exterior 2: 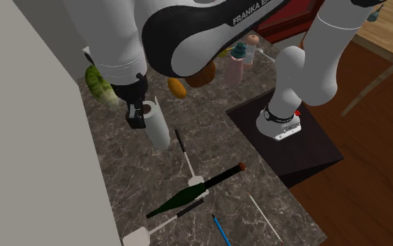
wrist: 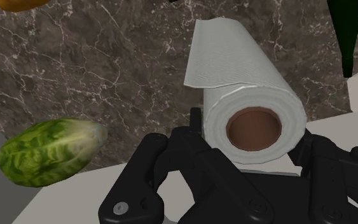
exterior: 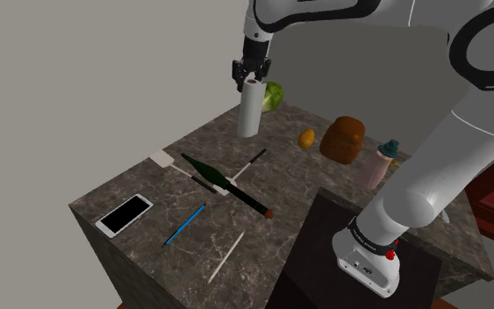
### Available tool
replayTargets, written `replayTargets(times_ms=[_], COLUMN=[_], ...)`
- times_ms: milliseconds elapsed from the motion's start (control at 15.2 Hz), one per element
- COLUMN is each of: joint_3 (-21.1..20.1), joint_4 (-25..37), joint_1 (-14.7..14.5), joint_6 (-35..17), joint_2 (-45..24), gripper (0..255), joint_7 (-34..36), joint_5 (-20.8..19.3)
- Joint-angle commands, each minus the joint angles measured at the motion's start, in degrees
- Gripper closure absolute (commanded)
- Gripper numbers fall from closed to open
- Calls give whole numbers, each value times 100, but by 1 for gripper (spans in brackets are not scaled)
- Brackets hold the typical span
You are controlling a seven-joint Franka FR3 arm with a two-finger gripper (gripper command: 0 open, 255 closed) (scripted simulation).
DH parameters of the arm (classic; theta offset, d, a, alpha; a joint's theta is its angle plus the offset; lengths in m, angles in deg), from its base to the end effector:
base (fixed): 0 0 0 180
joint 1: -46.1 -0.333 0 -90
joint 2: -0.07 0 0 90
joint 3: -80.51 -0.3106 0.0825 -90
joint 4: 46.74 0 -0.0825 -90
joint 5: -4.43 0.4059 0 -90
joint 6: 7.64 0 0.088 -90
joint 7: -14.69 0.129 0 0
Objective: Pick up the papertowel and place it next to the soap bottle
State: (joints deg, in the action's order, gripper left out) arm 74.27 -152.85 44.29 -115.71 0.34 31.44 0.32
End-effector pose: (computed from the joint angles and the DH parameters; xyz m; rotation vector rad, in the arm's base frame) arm 0.5822 0.0755 0.4873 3.0748 -0.2015 0.0814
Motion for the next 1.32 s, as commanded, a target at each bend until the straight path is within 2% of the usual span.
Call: replayTargets(times_ms=[0,1254], joint_3=[1,-14], joint_4=[160,1849], joint_1=[1,-15], joint_6=[158,1669], joint_2=[-4,-182], gripper=[255,255], joint_7=[-14,-91], joint_5=[3,-1])
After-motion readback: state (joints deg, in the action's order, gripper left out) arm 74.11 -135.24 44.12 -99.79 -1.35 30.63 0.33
